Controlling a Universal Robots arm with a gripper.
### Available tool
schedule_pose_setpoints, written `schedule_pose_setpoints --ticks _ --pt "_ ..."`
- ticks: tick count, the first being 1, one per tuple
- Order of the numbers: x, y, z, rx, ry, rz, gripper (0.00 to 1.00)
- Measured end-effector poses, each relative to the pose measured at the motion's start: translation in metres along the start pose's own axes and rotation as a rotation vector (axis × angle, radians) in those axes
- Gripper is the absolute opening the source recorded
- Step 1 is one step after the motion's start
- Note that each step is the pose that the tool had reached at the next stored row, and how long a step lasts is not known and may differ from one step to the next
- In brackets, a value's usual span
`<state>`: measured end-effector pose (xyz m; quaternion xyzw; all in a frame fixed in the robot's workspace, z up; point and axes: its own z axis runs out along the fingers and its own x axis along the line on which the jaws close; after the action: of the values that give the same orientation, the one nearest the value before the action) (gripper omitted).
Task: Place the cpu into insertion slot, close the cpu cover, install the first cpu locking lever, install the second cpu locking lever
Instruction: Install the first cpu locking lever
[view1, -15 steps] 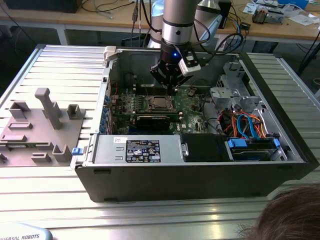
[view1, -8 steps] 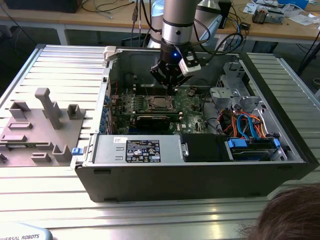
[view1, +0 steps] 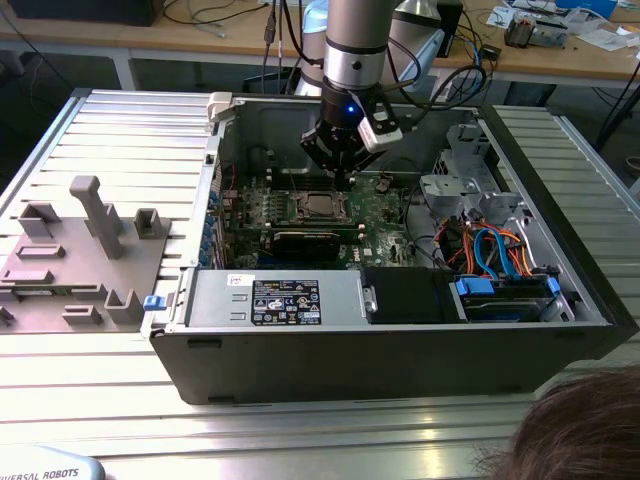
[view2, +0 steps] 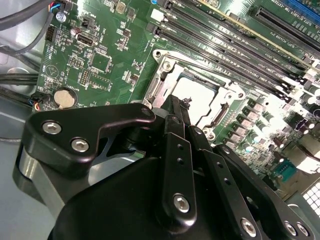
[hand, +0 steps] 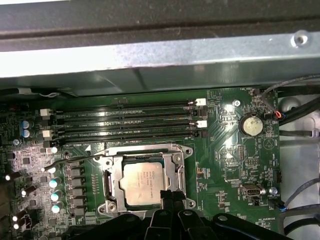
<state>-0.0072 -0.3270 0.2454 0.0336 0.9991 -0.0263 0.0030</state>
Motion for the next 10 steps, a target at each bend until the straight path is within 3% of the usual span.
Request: schedule_pose_setpoints --ticks 10 --pt "0.0000 0.0000 0.0000 -0.0001 -0.0005 -0.010 0.11"
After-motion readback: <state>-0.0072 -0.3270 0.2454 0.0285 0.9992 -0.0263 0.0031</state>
